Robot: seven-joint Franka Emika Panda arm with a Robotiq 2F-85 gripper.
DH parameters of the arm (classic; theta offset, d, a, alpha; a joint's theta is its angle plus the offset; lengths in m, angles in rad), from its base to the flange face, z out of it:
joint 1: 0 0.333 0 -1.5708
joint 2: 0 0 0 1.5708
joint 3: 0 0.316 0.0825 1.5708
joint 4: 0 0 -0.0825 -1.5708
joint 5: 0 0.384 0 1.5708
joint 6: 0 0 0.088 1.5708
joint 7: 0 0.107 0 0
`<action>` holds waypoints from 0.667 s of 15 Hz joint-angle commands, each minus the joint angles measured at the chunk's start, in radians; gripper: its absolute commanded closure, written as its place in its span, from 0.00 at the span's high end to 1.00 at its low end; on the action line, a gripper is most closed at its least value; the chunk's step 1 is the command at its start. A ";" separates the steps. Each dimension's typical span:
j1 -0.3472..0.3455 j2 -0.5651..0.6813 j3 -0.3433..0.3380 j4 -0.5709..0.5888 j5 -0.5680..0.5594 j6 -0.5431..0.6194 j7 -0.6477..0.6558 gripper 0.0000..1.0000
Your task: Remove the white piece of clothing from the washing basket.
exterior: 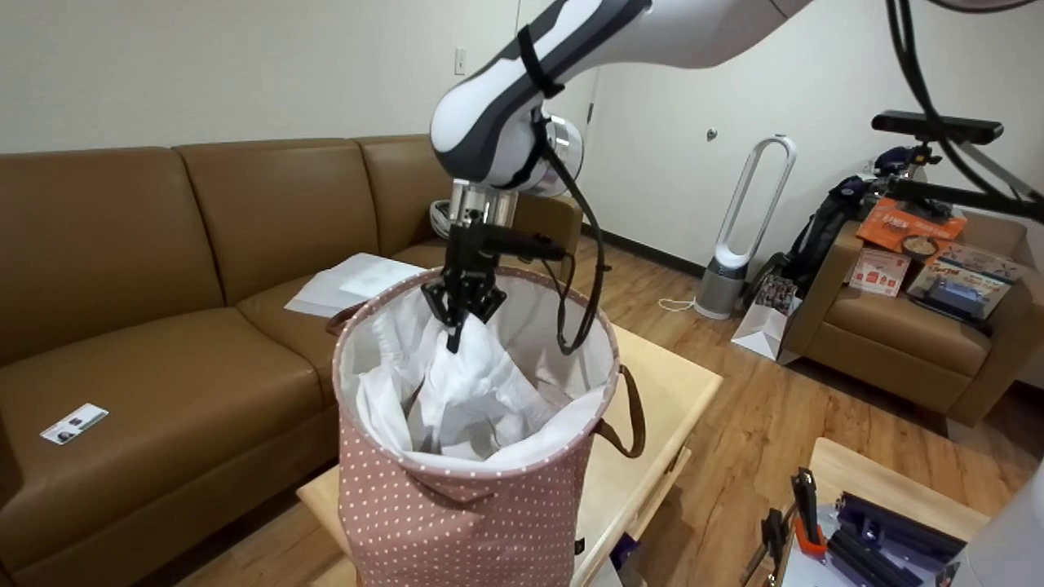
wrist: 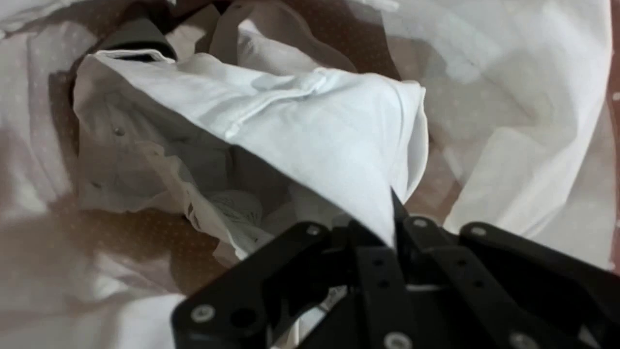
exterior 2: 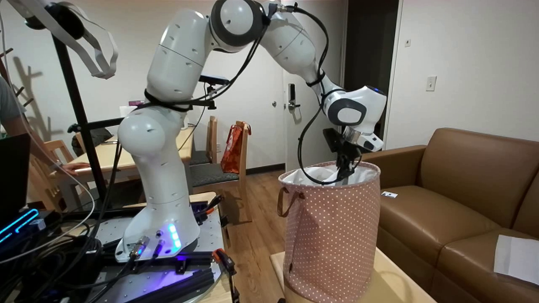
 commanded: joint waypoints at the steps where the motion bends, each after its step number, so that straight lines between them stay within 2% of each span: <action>1: -0.024 -0.107 -0.023 -0.016 0.007 0.037 -0.042 0.01; 10: -0.062 -0.406 -0.120 0.026 0.016 0.050 -0.038 0.01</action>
